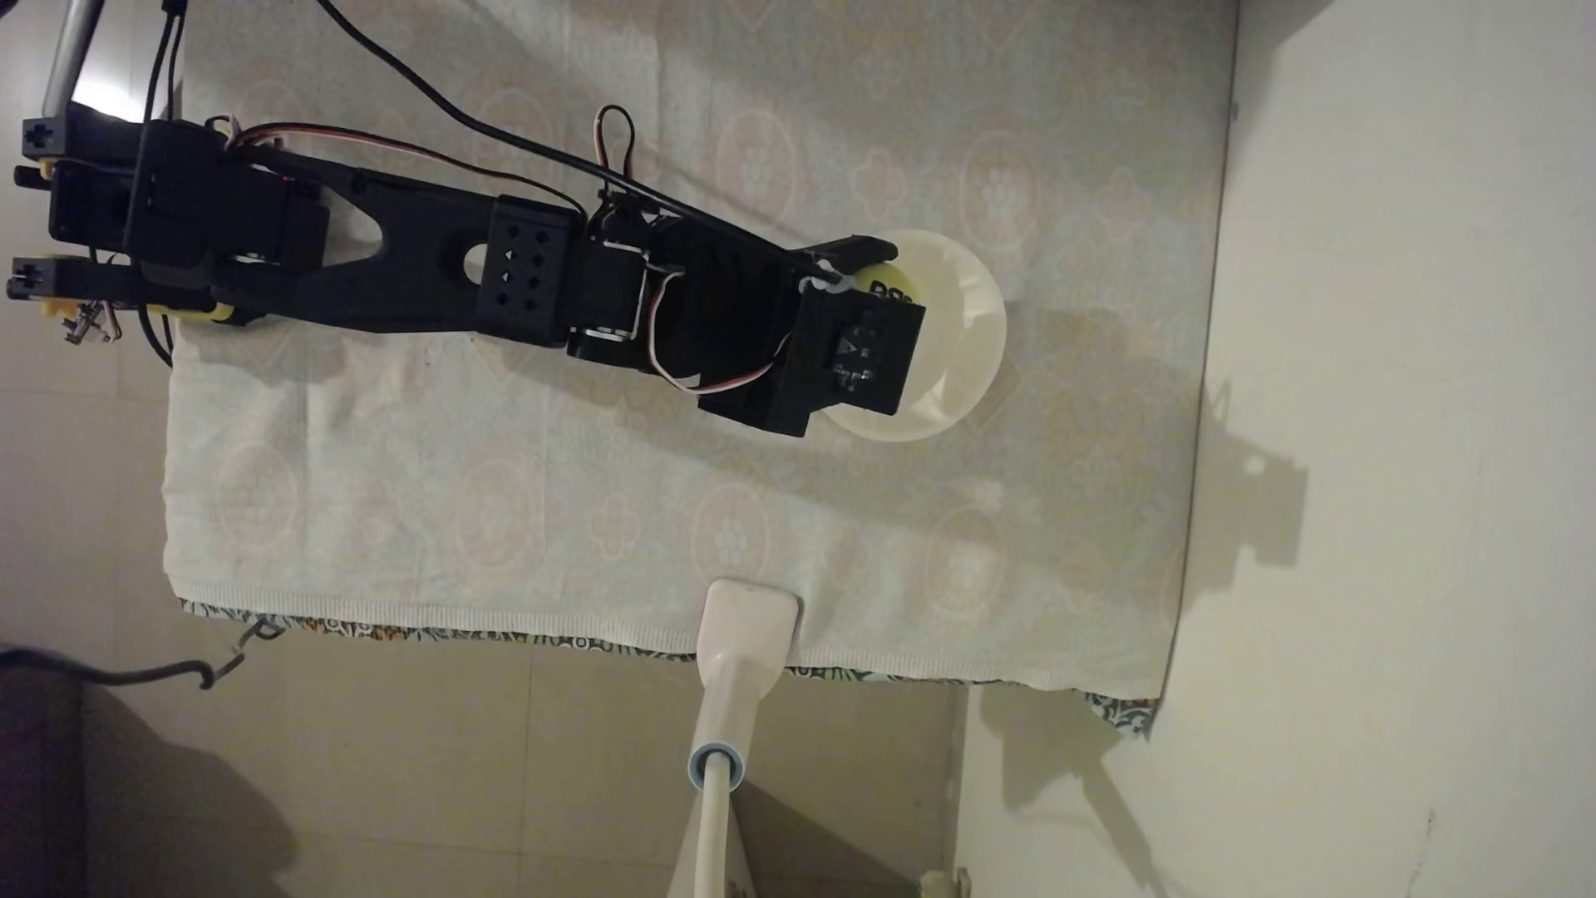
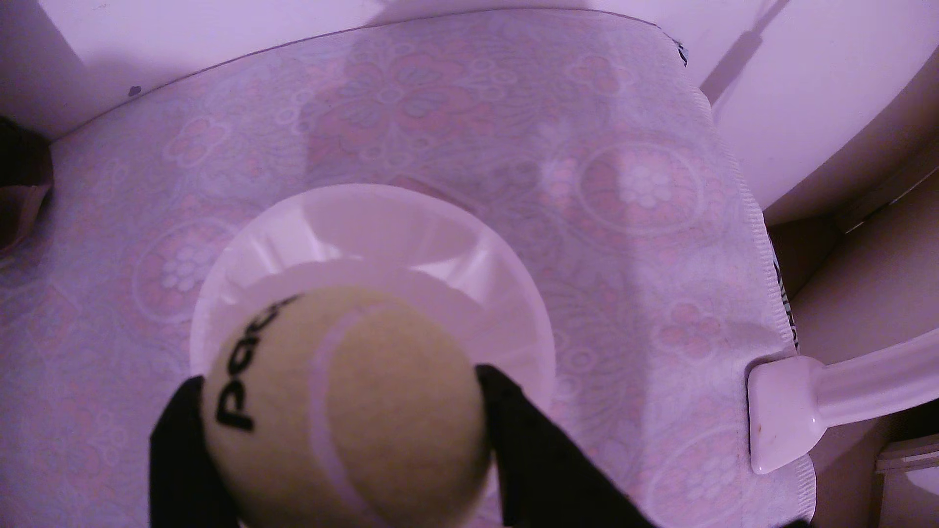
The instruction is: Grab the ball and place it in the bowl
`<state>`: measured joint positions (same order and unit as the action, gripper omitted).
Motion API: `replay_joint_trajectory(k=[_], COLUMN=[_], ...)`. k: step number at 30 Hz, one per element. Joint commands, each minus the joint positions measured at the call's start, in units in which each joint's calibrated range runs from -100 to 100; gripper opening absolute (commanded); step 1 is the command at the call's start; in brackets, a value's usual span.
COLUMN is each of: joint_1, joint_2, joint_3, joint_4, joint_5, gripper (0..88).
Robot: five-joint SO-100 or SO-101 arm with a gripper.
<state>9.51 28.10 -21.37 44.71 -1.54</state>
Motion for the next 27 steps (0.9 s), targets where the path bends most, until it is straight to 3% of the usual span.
replay_joint_trajectory(k=[1,13,27], joint_1=[-0.04,-0.48,-0.59], joint_2=[-2.06,-3.99,-6.01], joint_3=[-4.3,-0.39,0.88], joint_4=[-2.12,-3.11,-3.6], joint_5=[0.39,1.51,1.76], gripper=[24.3,42.7,45.7])
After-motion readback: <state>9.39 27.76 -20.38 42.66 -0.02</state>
